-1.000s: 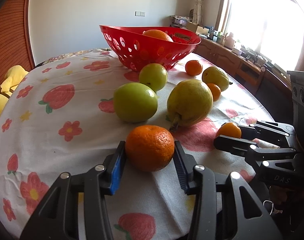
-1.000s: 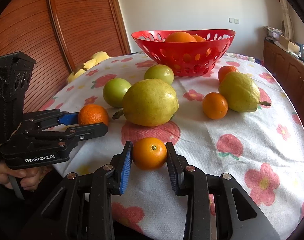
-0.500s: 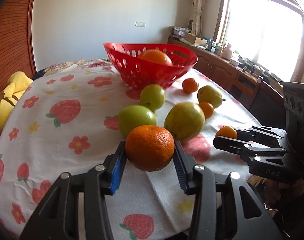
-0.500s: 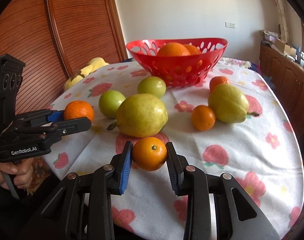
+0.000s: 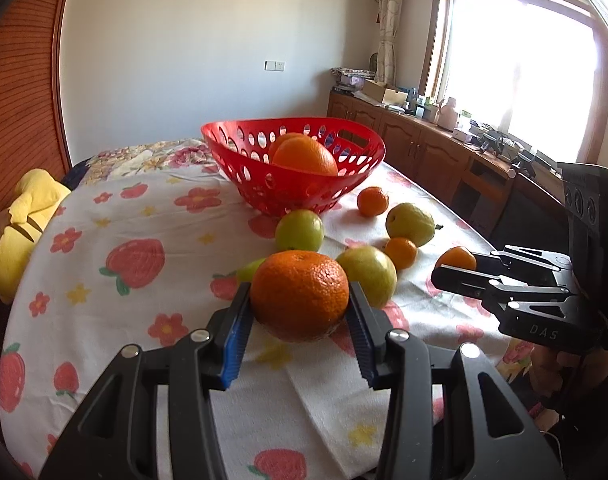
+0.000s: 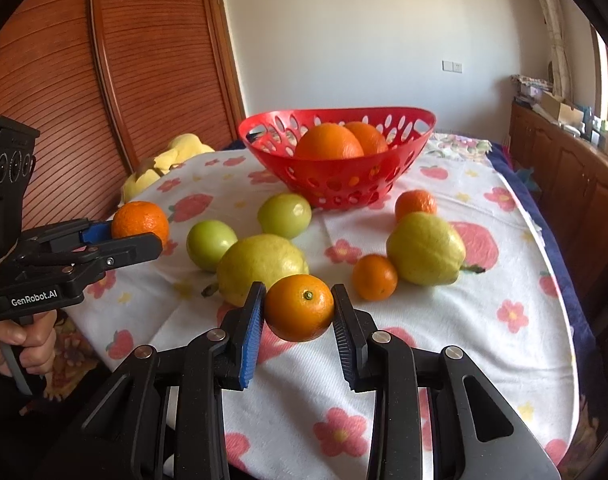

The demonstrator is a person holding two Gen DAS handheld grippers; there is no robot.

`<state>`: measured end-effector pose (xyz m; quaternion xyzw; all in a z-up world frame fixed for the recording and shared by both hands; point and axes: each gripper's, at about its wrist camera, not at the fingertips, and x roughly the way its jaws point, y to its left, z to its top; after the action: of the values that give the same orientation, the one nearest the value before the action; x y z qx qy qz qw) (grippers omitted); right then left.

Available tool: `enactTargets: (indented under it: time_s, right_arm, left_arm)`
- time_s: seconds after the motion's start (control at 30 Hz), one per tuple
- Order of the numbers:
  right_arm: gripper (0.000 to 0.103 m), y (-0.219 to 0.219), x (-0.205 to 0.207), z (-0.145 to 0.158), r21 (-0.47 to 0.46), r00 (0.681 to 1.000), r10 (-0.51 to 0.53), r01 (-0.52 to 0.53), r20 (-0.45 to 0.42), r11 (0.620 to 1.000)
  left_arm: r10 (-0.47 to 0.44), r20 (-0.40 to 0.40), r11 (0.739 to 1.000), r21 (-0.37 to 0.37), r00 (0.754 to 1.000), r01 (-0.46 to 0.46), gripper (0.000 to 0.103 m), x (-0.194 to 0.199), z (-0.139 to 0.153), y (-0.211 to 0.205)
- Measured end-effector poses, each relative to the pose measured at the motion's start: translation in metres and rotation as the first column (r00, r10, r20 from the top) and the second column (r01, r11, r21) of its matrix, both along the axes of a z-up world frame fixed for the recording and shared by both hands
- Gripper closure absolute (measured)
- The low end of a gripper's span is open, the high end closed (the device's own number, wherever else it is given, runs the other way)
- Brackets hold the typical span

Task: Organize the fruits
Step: 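Carry the mandarin in the right tool to the basket while the left tool carries its mandarin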

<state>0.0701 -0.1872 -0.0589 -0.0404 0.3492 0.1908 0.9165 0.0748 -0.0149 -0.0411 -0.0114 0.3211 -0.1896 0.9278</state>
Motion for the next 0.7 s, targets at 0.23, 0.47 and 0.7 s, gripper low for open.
enactTargets:
  time_s: [0.23, 0.47, 0.7]
  right_arm:
    - [0.071, -0.001, 0.012, 0.019, -0.003, 0.999, 0.004, -0.004, 0.040, 1.000]
    - [0.071, -0.003, 0.046, 0.044, -0.034, 0.996, 0.028, -0.025, 0.086, 0.999]
    - [0.071, -0.001, 0.083, 0.063, -0.080, 0.993, 0.069, -0.061, 0.100, 0.995]
  left_arm:
    - [-0.001, 0.038, 1.000, 0.000, 0.999, 0.001, 0.059, 0.013, 0.017, 0.002]
    - [-0.017, 0.068, 1.000, 0.001, 0.998, 0.017, 0.059, 0.043, 0.025, 0.001]
    - [-0.020, 0.080, 1.000, 0.010, 0.997, 0.019, 0.059, 0.080, 0.034, 0.000]
